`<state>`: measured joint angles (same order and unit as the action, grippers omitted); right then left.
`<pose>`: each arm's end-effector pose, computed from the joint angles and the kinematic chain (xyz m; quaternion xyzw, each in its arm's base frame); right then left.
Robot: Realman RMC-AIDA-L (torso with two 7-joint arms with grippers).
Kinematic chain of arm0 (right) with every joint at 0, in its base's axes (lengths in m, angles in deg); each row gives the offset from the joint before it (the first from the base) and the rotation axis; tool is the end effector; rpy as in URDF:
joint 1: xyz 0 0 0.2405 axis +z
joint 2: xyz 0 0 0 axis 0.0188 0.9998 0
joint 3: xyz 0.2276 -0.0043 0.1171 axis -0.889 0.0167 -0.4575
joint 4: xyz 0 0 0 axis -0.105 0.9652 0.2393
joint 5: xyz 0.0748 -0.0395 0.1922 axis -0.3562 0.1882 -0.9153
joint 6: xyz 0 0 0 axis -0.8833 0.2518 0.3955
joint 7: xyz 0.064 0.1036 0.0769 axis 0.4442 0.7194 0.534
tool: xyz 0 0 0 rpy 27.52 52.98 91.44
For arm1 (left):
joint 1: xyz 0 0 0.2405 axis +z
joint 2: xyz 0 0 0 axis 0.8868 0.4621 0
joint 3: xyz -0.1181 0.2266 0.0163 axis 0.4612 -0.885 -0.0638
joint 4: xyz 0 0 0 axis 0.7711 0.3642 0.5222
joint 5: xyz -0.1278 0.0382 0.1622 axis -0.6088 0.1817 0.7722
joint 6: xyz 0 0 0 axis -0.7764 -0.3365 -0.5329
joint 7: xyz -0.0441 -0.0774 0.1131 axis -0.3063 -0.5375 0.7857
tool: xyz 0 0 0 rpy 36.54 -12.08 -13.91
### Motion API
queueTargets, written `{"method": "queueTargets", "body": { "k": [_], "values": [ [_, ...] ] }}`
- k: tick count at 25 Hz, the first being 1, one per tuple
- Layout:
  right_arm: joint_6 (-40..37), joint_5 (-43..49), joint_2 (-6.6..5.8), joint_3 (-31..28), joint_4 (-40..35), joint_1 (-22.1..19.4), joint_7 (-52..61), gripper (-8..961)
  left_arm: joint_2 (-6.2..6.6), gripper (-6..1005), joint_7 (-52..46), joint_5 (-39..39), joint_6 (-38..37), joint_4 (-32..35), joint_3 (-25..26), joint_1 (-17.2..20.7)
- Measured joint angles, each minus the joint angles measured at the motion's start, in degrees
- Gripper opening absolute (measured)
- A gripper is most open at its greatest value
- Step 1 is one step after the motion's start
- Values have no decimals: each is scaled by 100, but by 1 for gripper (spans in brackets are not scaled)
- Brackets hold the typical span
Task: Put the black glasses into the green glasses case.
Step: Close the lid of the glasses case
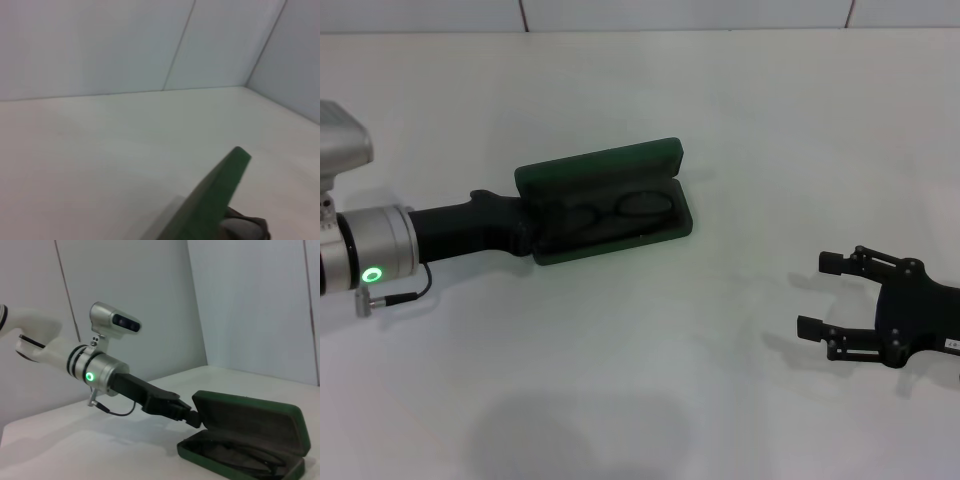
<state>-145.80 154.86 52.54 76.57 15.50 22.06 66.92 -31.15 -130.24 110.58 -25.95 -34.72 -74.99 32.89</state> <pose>0.2941 0.2794 -0.0231 -0.9378 0.1493 0.2775 0.1457 -0.3036 0.3370 -0.0255 -0.8978 -0.3301 -0.2104 0.2016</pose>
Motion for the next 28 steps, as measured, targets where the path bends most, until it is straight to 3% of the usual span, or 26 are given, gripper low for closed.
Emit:
{"method": "queueTargets", "body": {
  "k": [28],
  "values": [
    [-28,-1,0,58,17,47,28,885,112,1,-50,147,1070,113,-15,-366]
  ]
}}
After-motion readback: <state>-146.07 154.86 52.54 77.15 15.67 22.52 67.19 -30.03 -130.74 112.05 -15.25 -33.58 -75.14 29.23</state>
